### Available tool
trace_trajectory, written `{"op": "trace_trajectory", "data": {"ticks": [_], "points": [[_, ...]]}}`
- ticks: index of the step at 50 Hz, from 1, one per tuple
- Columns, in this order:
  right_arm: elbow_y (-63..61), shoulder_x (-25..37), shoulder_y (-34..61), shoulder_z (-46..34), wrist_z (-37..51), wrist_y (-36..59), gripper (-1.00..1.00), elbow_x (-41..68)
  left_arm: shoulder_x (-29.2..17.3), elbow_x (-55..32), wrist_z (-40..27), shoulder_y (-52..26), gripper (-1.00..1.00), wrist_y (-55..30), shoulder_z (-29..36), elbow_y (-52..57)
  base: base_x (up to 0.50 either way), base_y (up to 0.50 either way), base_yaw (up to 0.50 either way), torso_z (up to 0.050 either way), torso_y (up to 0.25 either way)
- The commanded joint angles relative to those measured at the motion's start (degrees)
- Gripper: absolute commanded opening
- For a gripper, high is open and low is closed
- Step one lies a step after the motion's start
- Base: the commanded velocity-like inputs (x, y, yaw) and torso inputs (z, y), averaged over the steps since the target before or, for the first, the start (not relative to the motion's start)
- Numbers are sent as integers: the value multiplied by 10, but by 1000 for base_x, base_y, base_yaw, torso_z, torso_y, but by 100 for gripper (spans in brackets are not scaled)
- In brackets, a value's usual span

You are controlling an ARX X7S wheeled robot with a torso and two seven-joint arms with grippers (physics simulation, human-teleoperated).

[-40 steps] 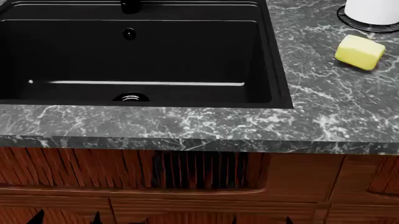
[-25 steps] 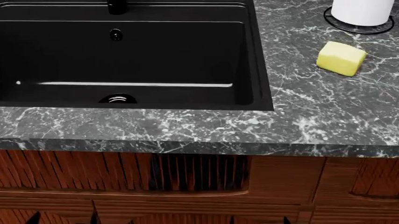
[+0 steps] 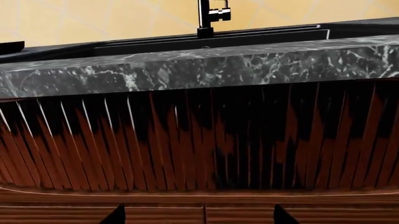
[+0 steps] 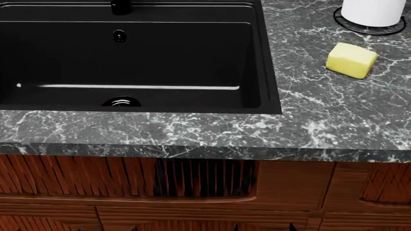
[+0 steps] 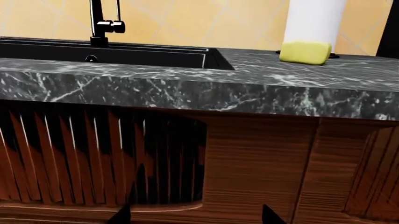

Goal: Pick the pan and sponge and place them into the sink. Then turn on the water.

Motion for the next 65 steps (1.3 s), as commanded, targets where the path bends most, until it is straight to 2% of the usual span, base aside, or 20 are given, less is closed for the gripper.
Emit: {"op": "trace_trajectory", "data": {"ticks": [1, 10, 39, 54, 57, 65], "points": [[1, -1, 0, 3, 0, -2, 100, 2, 4, -5, 14, -5, 100, -5, -3, -2, 0, 0, 0, 0, 0], [2, 6, 0, -6, 8, -3, 100, 7, 6, 2, -4, -19, 100, -14, 11, -11, 0, 0, 0, 0, 0], [4, 24, 3, -31, 32, -5, 100, 18, -12, -18, -18, -17, 100, -10, 29, -9, 0, 0, 0, 50, 0], [6, 32, 5, -39, 40, -5, 100, 26, -38, -47, -8, 13, 100, 8, 16, 3, 0, 0, 0, 50, 0], [-3, 33, 4, -38, 43, -2, 100, 28, -34, -66, -11, 11, 100, -12, 8, 20, 0, 0, 0, 17, 0], [-114, 43, 12, -27, 60, 82, 100, 42, -46, -87, -29, -8, 100, -186, 24, 156, 0, 0, 0, 0, 0]]}}
